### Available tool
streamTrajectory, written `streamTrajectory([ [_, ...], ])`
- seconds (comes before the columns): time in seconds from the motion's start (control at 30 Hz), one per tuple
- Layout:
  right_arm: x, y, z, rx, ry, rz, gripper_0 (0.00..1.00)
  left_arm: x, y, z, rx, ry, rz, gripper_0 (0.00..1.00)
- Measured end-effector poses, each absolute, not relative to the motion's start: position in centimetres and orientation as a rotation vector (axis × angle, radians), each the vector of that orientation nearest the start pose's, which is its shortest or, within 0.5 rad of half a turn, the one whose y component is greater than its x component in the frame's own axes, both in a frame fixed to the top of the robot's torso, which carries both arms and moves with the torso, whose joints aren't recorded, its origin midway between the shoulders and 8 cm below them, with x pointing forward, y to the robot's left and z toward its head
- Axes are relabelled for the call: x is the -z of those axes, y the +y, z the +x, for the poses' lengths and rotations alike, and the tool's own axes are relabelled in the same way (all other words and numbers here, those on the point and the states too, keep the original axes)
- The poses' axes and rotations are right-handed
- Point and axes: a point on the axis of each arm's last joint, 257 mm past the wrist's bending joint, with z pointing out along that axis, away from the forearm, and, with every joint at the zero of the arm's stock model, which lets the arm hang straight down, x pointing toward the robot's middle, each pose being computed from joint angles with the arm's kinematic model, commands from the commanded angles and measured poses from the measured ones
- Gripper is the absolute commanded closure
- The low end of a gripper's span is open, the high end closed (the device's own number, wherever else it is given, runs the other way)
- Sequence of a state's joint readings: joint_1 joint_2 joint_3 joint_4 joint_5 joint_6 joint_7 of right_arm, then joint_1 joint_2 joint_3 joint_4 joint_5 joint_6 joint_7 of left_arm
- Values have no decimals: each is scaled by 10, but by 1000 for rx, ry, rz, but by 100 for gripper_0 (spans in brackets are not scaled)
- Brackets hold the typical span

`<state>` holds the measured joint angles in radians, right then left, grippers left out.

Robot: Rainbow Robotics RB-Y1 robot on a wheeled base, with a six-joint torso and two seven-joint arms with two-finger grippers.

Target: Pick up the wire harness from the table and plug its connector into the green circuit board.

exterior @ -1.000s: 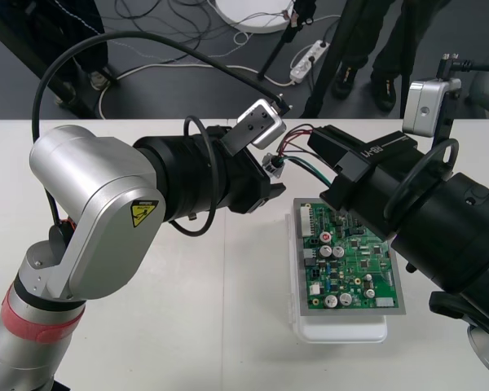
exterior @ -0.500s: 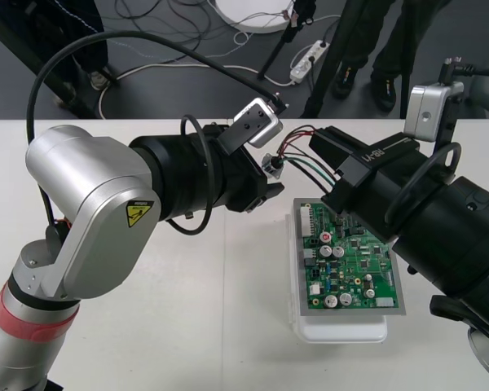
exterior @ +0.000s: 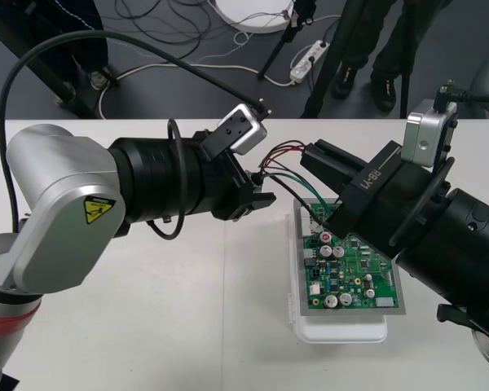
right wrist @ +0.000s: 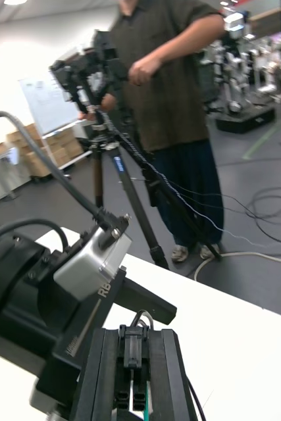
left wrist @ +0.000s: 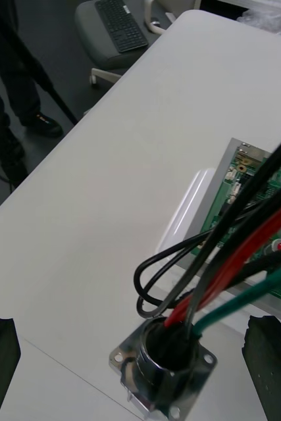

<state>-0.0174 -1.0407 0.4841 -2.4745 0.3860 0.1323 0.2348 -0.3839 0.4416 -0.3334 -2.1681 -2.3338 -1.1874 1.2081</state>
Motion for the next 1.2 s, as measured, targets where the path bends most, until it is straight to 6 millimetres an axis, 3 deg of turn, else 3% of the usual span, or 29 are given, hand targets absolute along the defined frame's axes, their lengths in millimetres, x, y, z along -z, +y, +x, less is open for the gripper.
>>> streamTrajectory([
  [0.33,22,-76,355,-781,1288,-706,100,111,8,401,517,1641,1303,0],
  [0.57,30,-91,348,-803,1261,-775,100,101,11,375,746,1538,1366,0],
  [0.8,38,-108,337,-850,1219,-871,100,91,21,373,838,1405,1385,0],
  [1.2,35,-142,309,-878,1096,-1090,100,67,26,367,1036,1261,1297,0],
])
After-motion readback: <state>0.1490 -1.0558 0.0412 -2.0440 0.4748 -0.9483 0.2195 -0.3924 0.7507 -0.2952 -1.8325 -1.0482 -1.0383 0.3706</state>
